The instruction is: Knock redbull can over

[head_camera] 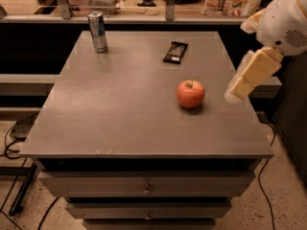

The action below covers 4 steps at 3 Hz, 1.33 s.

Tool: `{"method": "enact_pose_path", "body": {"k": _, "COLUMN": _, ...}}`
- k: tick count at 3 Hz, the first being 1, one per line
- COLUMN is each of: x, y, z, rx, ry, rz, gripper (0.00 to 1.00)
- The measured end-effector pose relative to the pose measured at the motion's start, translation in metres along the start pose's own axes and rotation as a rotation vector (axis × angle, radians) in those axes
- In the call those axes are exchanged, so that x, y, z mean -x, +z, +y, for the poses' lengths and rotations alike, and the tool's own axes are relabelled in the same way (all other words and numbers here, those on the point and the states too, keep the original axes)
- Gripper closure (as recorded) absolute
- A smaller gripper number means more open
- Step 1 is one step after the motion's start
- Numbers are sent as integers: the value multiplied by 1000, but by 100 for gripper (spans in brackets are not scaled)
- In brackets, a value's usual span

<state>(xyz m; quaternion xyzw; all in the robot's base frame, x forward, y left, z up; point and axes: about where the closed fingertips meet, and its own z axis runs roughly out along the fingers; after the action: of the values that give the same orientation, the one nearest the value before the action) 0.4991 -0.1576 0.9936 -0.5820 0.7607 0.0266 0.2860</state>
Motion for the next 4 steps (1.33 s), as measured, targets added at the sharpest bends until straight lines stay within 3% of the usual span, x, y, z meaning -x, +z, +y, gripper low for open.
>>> {"method": "enact_pose_path", "body": {"k": 1, "x": 29, "y": 20, "z": -15, "rx": 18, "ry": -9, "rz": -95, "gripper": 0}}
{"method": "enact_pose_path", "body": {"k": 3, "x": 102, "y": 84, "z": -23, "rx": 145, "ry": -62, "rz": -238, "gripper": 0}}
{"method": "enact_pose_path", "body": {"k": 4, "x": 102, "y": 84, "z": -22, "rx": 148, "ry": -60, "rz": -238, "gripper": 0}}
